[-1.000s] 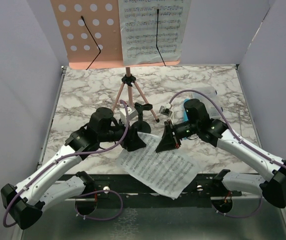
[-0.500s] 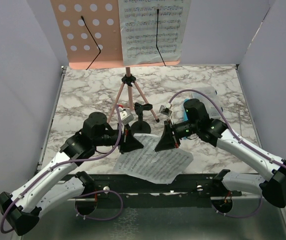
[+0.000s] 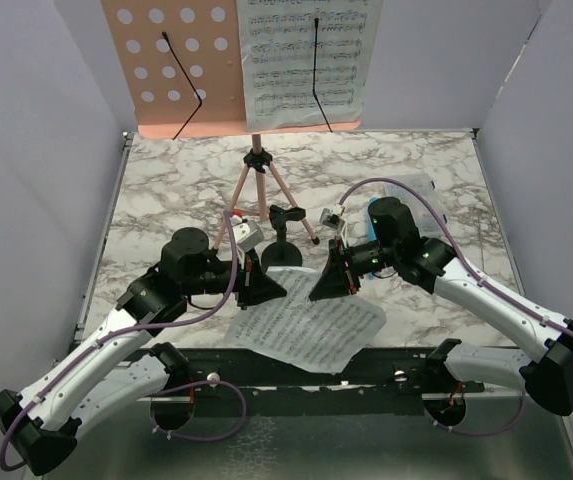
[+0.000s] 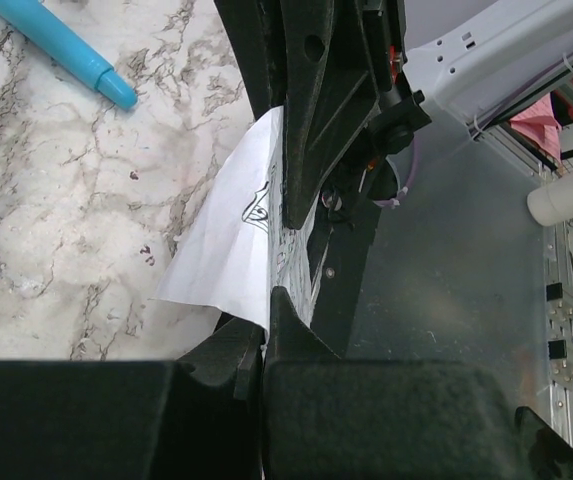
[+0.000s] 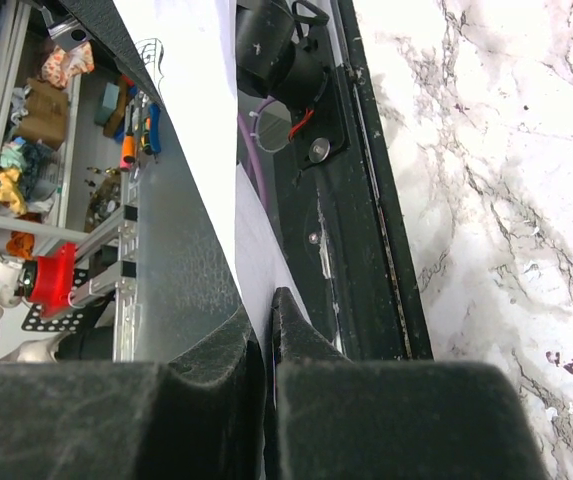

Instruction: Set up the instrument practice props

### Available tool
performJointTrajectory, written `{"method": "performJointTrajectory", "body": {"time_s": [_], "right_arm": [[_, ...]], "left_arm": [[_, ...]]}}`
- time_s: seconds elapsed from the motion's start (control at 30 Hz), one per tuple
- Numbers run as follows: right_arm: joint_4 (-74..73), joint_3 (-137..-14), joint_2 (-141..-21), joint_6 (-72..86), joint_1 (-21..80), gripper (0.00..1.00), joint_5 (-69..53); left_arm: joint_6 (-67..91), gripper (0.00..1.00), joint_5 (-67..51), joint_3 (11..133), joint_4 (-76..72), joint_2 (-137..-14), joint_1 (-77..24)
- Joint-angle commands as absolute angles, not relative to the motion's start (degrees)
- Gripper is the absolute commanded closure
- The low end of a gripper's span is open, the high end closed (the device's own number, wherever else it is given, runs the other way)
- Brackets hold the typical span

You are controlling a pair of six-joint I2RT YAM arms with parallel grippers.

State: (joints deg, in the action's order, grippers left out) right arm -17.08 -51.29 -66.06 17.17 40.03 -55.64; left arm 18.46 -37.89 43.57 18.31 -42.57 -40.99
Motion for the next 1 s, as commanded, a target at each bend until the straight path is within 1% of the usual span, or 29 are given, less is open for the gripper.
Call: {"method": "performJointTrajectory", "body": {"time_s": [0.0,0.03,0.1,0.13,0.87,0.9,0.93,0.97], "right_arm": [[-15.48,-51.95,-65.57,17.84,40.25,0.92,-54.44],[-15.43,-51.81,-65.57,17.84,40.25,0.92,-54.49],[-15.3,-51.77,-65.57,17.84,40.25,0.98,-54.7],[-15.23,-51.69,-65.57,17.84,40.25,0.99,-54.75],[-14.5,-51.07,-64.91,17.93,40.25,1.0,-54.23],[-14.5,-51.13,-64.87,17.93,40.25,1.0,-53.88],[-14.76,-51.22,-64.64,17.95,40.25,1.0,-53.09],[-14.95,-51.31,-64.25,18.0,40.25,1.0,-51.99]], "left_arm": [[18.65,1.0,-36.74,43.27,17.23,-41.78,-41.13],[18.68,1.0,-36.62,43.18,17.23,-41.71,-41.13],[18.63,1.0,-36.35,43.07,17.2,-41.67,-41.13],[18.63,1.0,-36.24,43.07,17.22,-41.62,-41.13],[19.61,1.0,-34.45,42.5,16.4,-40.69,-41.13],[19.84,0.87,-33.98,42.53,16.35,-40.62,-41.13],[19.86,0.67,-33.36,42.6,16.33,-40.5,-41.13],[19.94,0.5,-32.25,42.73,16.34,-40.33,-41.13]]}}
